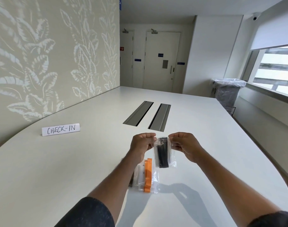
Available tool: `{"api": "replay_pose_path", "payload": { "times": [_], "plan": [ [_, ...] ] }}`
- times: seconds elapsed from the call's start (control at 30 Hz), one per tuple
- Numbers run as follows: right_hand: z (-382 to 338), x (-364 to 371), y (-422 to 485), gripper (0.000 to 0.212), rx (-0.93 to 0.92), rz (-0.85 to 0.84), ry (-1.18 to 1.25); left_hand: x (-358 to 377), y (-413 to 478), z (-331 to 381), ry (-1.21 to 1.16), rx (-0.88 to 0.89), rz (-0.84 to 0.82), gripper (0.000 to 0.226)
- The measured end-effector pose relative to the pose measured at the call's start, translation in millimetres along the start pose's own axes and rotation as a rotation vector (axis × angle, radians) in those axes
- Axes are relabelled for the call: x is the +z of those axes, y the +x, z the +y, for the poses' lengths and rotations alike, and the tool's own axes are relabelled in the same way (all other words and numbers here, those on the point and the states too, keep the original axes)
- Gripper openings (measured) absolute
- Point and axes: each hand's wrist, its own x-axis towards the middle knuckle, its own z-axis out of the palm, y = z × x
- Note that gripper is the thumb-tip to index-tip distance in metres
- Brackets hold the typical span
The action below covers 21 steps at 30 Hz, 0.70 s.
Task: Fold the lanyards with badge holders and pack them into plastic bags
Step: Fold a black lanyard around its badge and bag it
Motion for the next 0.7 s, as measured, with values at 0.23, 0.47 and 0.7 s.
{"api": "replay_pose_path", "payload": {
  "times": [0.23, 0.47, 0.7],
  "plan": [
    [7, 18, -1, 0.012, 0.023, 0.103, -0.105, -18, -1, 5, 0.160, 0.011, 0.124, 0.020],
    [19, 54, -5, 0.011, 0.146, 0.116, -0.011, -50, -6, 5, 0.219, -0.055, 0.134, 0.021],
    [57, 98, -3, 0.009, 0.213, 0.177, -0.163, -97, -7, -20, 0.247, -0.203, 0.193, 0.033]
  ]
}}
